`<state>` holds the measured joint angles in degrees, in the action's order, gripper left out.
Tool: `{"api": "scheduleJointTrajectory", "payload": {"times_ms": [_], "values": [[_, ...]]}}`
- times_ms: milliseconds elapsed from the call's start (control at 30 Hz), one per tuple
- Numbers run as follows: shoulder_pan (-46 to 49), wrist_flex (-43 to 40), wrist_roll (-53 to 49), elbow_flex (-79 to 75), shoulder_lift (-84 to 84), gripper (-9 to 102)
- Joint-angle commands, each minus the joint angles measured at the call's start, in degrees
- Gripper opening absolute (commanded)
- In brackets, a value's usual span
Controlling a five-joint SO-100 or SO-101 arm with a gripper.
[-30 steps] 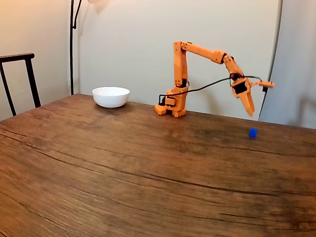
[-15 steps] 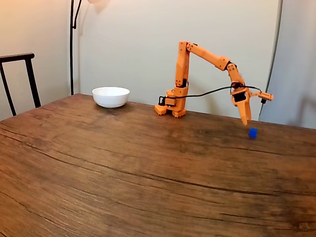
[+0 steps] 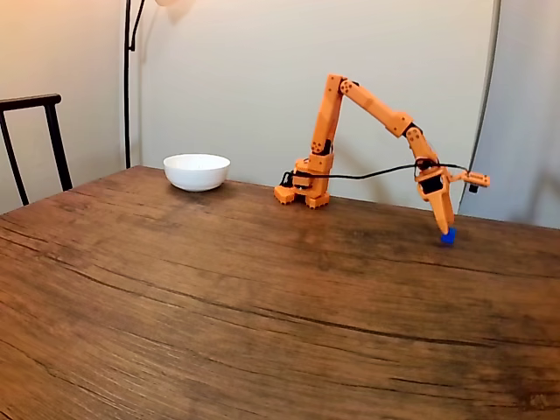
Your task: Grasp the cube and drop it in the bowl
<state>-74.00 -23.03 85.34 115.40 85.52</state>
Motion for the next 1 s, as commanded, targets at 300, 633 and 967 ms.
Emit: {"api": "scheduleJointTrajectory", "payload": {"times_ms": [300, 633, 967], "values": [[0.1, 3.4, -1.2, -2.3, -3.2, 43], [0.1, 3.8, -1.3, -2.3, -4.1, 43], [0.0, 3.8, -1.3, -2.3, -4.3, 43]]}}
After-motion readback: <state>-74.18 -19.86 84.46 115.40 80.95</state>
